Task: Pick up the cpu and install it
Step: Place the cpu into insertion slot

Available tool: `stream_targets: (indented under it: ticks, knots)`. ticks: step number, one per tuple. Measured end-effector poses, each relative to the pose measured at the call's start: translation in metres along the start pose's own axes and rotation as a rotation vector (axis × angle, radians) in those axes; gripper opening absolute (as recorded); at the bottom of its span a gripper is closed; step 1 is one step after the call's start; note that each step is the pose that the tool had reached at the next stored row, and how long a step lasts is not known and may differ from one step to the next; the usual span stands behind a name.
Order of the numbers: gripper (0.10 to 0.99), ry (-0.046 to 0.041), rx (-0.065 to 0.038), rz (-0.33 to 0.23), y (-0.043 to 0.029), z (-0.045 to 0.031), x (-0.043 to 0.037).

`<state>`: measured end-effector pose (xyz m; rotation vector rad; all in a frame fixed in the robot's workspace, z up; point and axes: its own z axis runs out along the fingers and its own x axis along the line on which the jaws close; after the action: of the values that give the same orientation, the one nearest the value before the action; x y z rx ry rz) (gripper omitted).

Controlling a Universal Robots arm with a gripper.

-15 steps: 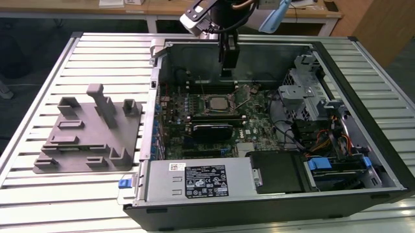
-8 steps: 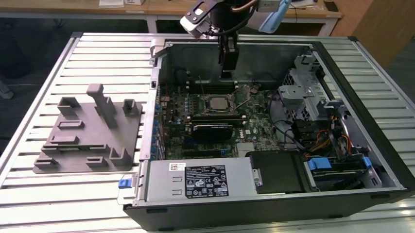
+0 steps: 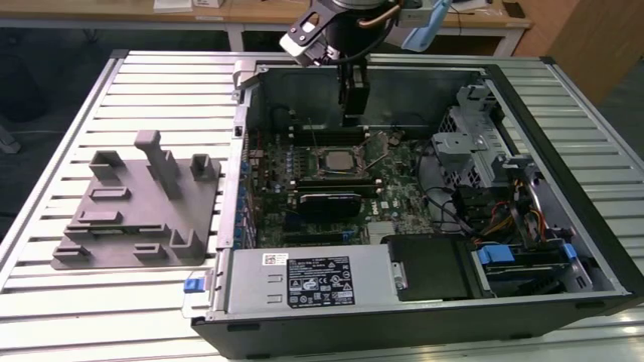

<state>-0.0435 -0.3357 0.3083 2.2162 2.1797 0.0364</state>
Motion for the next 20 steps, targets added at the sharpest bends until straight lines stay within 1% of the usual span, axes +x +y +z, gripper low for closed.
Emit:
stream_targets:
  ticks: [8, 20]
  knots:
    - [0.600, -0.0023, 0.003, 0.000, -0.0006, 0.0146, 0.0001]
    - [0.600, -0.0064, 0.007, 0.000, -0.0013, 0.0321, 0.0002]
